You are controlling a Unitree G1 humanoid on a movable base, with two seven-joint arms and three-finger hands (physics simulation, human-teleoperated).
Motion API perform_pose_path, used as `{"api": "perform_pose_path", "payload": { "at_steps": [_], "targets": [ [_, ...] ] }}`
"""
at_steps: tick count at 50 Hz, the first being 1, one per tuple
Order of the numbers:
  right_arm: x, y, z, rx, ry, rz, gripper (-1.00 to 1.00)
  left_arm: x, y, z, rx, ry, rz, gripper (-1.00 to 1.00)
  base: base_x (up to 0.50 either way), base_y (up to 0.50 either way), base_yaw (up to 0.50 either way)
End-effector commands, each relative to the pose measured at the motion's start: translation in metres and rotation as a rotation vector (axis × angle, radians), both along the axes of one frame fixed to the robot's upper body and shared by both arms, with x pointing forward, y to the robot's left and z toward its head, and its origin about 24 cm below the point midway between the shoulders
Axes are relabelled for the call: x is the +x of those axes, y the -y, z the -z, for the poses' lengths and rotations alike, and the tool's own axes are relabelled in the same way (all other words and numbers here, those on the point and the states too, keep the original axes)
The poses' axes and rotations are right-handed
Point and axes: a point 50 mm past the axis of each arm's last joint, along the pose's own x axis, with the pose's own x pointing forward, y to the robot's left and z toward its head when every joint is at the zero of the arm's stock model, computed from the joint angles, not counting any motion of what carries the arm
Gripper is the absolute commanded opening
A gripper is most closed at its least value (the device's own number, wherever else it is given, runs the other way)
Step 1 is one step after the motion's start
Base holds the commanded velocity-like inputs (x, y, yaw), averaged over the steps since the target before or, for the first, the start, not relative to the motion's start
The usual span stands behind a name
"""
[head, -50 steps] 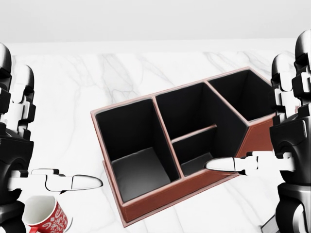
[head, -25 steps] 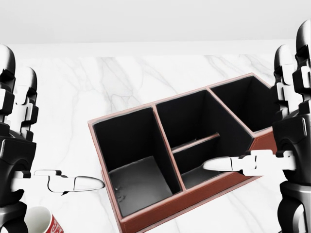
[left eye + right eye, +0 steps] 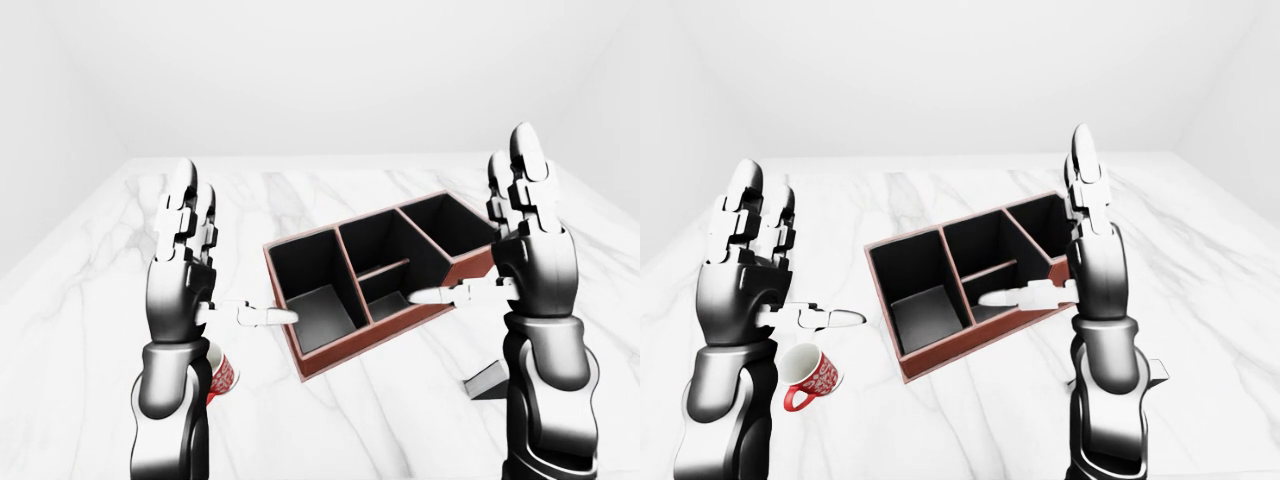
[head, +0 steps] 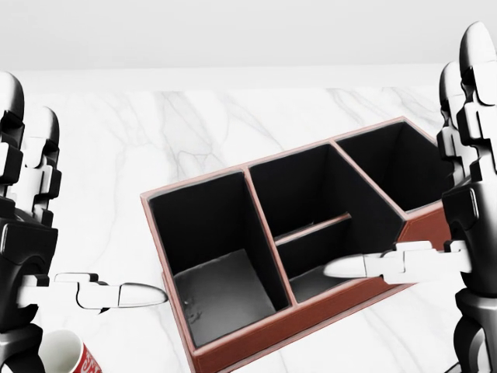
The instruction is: Pick up the book and place it in the back compartment of the caddy.
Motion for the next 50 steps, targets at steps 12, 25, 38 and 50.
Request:
{"api": "perform_pose_path", "payload": {
  "at_steps": [12,25,38,50],
  "targets": [
    [-0.012,-0.003,-0.018,-0.179,0.067,0.020,1.00,0.000,0.000,0.002,0.001,-0.008,0.000,0.98,0.00,0.00,0.00],
    [-0.021,-0.008,-0.024,-0.483,0.033,0.099,1.00,0.000,0.001,0.001,0.005,-0.005,0.004,0.98,0.00,0.00,0.00],
    [-0.021,-0.006,-0.022,-0.523,0.005,0.127,1.00,0.000,0.001,0.001,0.005,-0.007,0.005,0.98,0.00,0.00,0.00],
    [-0.021,-0.003,-0.020,-0.579,-0.035,0.147,1.00,0.000,0.002,0.002,0.005,-0.012,0.005,0.98,0.00,0.00,0.00]
  ]
}}
